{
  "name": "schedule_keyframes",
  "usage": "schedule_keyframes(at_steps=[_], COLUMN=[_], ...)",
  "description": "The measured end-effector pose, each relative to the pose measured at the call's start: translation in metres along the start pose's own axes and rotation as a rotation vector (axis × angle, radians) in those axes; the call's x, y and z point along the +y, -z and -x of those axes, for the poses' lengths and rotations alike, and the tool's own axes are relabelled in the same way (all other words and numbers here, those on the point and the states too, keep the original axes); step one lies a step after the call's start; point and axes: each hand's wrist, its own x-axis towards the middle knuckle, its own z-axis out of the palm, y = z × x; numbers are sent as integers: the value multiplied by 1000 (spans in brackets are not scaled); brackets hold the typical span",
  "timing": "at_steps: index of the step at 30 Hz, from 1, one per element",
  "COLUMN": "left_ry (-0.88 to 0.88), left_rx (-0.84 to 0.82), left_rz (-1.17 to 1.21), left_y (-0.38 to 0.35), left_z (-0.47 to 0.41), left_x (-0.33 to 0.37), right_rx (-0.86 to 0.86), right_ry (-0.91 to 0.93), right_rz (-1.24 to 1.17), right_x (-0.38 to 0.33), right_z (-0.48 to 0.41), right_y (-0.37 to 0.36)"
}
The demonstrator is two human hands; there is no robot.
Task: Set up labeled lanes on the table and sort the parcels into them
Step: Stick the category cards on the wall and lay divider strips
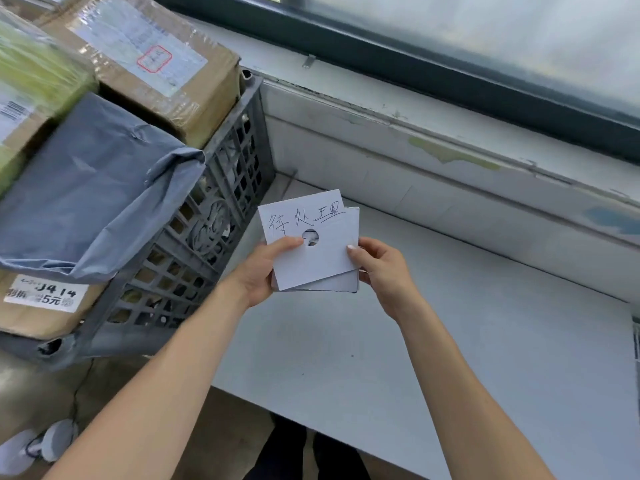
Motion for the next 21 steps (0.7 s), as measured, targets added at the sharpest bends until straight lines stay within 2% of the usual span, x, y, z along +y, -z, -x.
schedule_keyframes(at_steps=[10, 13, 17, 21], left_ry=[8, 7, 40, 38], left_rx=[-189, -224, -181, -134], left_rz=[97, 34, 17, -5], left_y=[-38, -43, -41, -32], left_z=[-12, -16, -23, -36], left_x=[-2, 0, -2, -4], right_rx=[-3, 31, 181, 243], right_ry=[-24, -22, 0, -3], right_rz=[26, 56, 150, 159], right_x=[-5, -7, -7, -1], right_z=[12, 10, -2, -15], right_y=[38, 43, 38, 34])
